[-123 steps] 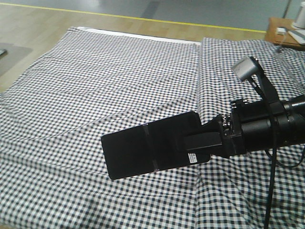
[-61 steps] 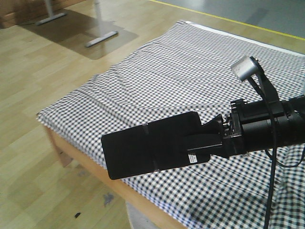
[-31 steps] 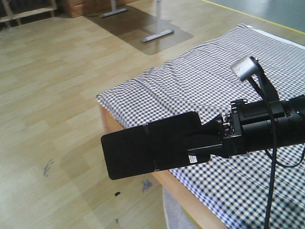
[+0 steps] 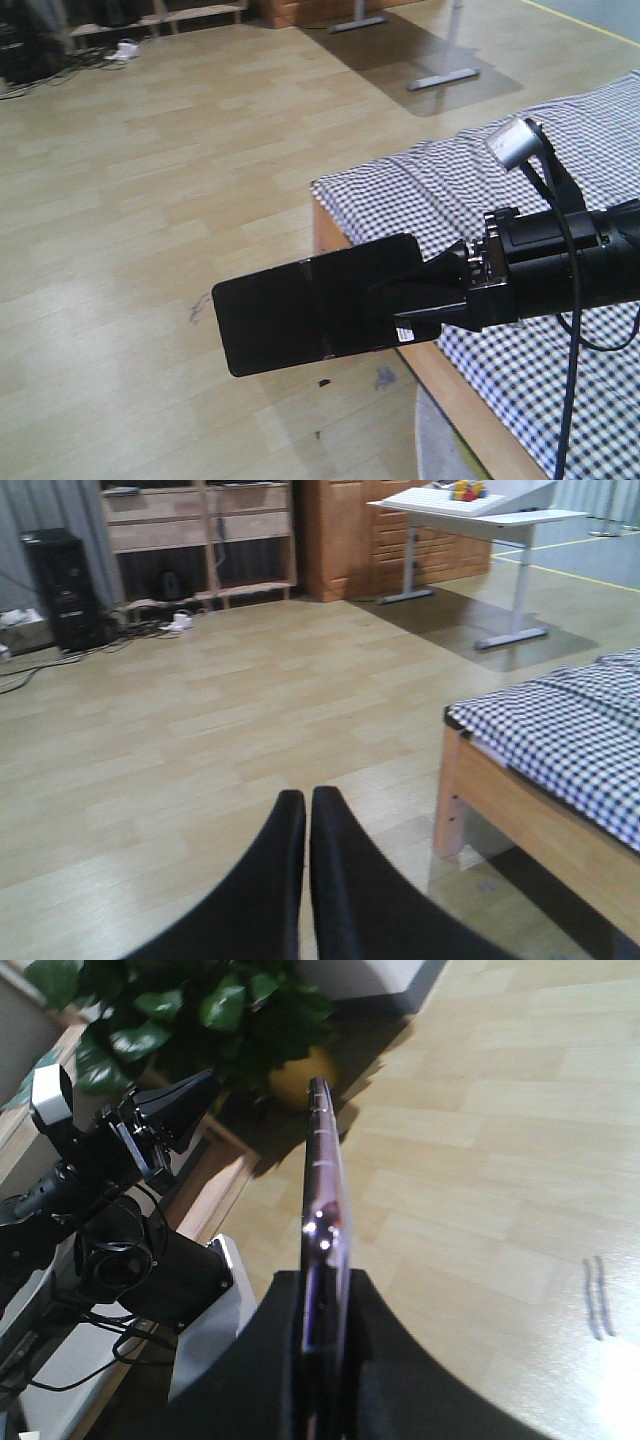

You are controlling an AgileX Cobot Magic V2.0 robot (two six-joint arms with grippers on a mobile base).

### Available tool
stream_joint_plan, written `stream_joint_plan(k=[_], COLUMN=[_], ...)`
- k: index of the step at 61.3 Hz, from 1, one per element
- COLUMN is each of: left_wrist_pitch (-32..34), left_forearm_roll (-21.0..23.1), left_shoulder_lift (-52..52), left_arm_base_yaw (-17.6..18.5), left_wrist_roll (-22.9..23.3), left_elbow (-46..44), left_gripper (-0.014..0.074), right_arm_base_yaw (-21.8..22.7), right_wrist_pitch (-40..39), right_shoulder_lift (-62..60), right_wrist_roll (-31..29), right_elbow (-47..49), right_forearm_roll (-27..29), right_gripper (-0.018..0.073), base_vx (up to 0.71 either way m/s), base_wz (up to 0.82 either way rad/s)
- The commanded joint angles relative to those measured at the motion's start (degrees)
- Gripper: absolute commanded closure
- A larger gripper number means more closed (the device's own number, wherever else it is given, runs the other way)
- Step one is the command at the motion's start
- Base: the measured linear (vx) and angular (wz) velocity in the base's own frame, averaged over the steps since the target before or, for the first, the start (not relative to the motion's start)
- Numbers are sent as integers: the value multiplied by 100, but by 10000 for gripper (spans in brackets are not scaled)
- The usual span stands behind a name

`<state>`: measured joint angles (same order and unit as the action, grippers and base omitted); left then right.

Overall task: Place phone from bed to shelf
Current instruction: 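Hold the phone in the right gripper while the base turns away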

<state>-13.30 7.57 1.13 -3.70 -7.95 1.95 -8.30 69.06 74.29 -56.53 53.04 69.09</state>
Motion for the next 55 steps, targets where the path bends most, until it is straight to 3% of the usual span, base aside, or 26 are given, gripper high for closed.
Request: stream_joint_plan(k=[1,55], left_wrist_pitch=[420,420], left_forearm_roll=[36,36], left_shoulder_lift=[33,33], left_arm_base_yaw=[-6,-6], left_wrist_roll=[22,22], left_elbow=[14,14], left_gripper=[596,596], right_arm_base_yaw=[18,18], right_wrist_pitch=[433,433], right_shoulder_lift=[-185,-185], right_wrist_roll=[-10,-10], right_elbow=[152,152], right_forearm_roll=[529,529], right_gripper=[561,561], base_vx=[-11,-11], base_wz=[44,42])
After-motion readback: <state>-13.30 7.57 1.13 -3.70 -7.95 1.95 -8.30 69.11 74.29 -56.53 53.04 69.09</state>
